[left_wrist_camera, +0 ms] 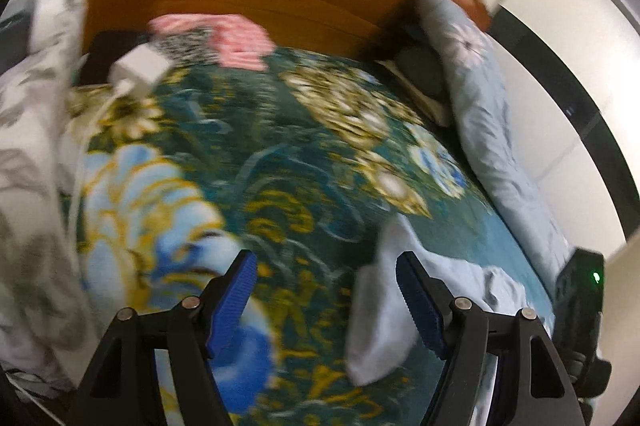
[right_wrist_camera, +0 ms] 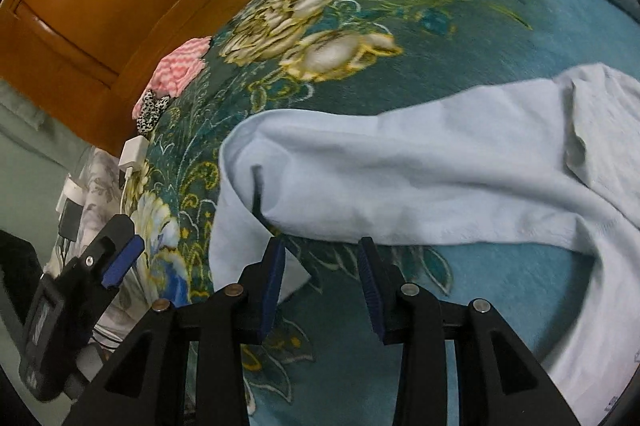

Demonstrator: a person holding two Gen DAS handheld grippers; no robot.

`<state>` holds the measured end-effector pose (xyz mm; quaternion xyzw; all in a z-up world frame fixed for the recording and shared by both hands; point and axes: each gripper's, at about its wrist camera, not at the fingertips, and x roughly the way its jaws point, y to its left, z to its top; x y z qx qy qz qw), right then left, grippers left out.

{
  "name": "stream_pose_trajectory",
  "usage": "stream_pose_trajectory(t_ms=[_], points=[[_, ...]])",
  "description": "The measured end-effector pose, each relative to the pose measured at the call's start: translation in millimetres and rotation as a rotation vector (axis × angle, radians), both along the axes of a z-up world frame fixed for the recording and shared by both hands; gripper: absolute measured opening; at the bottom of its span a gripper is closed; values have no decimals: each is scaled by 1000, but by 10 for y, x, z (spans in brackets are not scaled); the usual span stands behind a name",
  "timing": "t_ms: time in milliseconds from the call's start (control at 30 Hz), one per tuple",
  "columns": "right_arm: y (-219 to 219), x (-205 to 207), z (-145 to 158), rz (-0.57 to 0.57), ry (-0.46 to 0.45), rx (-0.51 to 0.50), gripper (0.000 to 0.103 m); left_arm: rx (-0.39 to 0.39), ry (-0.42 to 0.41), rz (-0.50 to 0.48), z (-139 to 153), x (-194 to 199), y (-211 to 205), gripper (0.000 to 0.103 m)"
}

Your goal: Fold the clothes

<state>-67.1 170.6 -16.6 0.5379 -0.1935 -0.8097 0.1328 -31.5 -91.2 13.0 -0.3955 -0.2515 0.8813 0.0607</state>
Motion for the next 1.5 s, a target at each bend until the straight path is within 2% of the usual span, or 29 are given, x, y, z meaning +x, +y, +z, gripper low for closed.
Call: stream_pose_trajectory(t_ms=[100, 267, 300, 333, 400, 500, 600, 733, 833, 933, 1033, 1133, 1333, 1500], points=[[-100, 5, -68, 19, -25, -11, 39, 44, -23, 50, -60, -8, -188, 76], [-295, 41, -96, 49, 3, 4, 39, 46, -12, 33, -30, 12, -168, 76], [-315, 57, -83, 49, 14, -18, 28, 41, -8, 23, -16, 13, -144, 76], [-329, 73, -62, 48, 22, -33, 1, 34, -3, 14, -1, 14, -121, 76], [-361, 104, 27, 47, 38, -38, 2, 22, 4, 2, 25, 16, -83, 76], [-296, 190, 354, 52, 101, -7, 2, 15, 7, -4, 44, 22, -61, 76], [9, 337, 845, 14, 188, 59, 2, 18, 3, -4, 38, 19, -48, 76], [670, 522, 1403, -112, 243, 127, 2, 8, -6, -36, 18, 18, 64, 76], [1203, 711, 1703, -226, 275, 174, 2, -26, -12, -73, 10, 18, 221, 76], [1722, 925, 1829, -331, 282, 213, 2, -71, -28, -120, -27, 11, 424, 76], [2204, 1109, 1747, -418, 238, 280, 2, -106, -43, -159, -66, 1, 595, 76], [2743, 1280, 1562, -526, 195, 265, 2, -153, -48, -196, -87, -5, 772, 76], [3632, 1537, 884, -679, 80, 205, 2, -198, -50, -284, -116, 25, 1146, 76], [4076, 1713, 377, -789, 11, 164, 2, -228, -57, -376, -139, 78, 1486, 76]])
